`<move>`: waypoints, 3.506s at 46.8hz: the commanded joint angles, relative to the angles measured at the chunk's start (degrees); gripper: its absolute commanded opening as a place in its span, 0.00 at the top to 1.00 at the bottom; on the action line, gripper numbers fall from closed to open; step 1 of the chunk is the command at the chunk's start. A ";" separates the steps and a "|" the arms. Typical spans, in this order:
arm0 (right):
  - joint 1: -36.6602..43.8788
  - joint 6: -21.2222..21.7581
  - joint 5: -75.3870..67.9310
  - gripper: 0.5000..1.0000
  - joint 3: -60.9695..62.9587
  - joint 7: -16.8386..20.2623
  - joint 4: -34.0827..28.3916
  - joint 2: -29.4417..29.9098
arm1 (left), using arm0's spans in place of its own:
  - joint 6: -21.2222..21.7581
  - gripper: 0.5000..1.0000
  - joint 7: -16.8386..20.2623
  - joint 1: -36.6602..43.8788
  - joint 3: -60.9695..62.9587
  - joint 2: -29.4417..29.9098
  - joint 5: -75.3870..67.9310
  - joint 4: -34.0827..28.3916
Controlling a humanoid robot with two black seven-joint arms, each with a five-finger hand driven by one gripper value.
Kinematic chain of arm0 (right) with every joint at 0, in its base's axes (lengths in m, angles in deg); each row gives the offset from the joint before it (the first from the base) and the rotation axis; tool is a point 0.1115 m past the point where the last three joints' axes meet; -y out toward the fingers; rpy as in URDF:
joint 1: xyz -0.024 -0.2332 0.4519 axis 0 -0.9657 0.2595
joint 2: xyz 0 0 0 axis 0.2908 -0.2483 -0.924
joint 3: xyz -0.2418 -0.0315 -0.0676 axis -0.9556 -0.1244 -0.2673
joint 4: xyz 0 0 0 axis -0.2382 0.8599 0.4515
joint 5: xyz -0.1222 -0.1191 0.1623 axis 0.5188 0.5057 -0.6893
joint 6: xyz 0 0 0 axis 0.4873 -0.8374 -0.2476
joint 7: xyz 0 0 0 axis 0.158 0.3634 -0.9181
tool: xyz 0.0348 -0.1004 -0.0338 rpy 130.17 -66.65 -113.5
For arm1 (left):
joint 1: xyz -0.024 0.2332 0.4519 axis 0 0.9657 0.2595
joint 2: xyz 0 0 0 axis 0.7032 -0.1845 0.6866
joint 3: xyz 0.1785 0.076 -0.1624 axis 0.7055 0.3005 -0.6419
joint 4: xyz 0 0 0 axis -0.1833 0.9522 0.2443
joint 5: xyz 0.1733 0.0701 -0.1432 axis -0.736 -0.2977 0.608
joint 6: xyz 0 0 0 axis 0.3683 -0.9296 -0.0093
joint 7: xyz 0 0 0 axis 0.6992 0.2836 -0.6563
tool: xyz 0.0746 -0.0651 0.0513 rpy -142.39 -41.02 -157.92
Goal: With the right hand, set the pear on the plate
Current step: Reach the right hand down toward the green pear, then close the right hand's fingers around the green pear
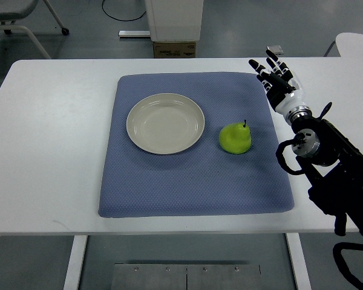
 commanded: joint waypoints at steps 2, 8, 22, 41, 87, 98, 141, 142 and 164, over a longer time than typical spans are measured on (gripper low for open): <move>-0.01 -0.01 -0.44 0.00 -0.07 0.13 0.06 0.00 | -0.01 0.00 0.00 0.02 0.00 0.00 0.01 0.00; -0.01 -0.01 -0.45 0.00 -0.16 0.05 0.06 0.00 | -0.01 0.00 0.00 0.02 0.00 0.00 0.01 0.00; 0.08 0.26 -0.53 0.00 -0.16 -0.48 -0.12 -0.70 | -0.01 0.00 0.00 0.02 0.00 0.00 0.01 0.00; 0.08 8.34 -0.53 0.00 -15.35 -9.35 -2.75 -13.97 | -0.01 0.00 0.00 0.02 0.00 0.00 0.01 0.00; 11.33 3.78 0.17 0.01 -57.28 -24.85 -16.29 -30.24 | -0.01 0.00 0.00 0.02 0.00 0.00 0.01 0.00; 12.56 2.02 1.75 0.02 -63.08 -24.85 -16.29 -29.53 | -0.01 0.00 0.00 0.02 0.00 0.00 0.01 0.00; 11.68 -7.83 4.65 0.10 -68.62 -24.85 -14.62 -23.29 | -0.01 0.00 0.00 0.02 0.00 0.00 0.01 0.00; 11.77 -7.83 4.65 0.10 -68.88 -24.85 -14.45 -23.20 | -0.01 0.00 0.00 0.02 0.00 0.00 0.01 0.00; 11.77 -11.08 4.65 0.25 -71.96 -24.85 -13.83 -23.03 | -0.01 0.00 0.00 0.02 0.00 0.00 0.01 0.00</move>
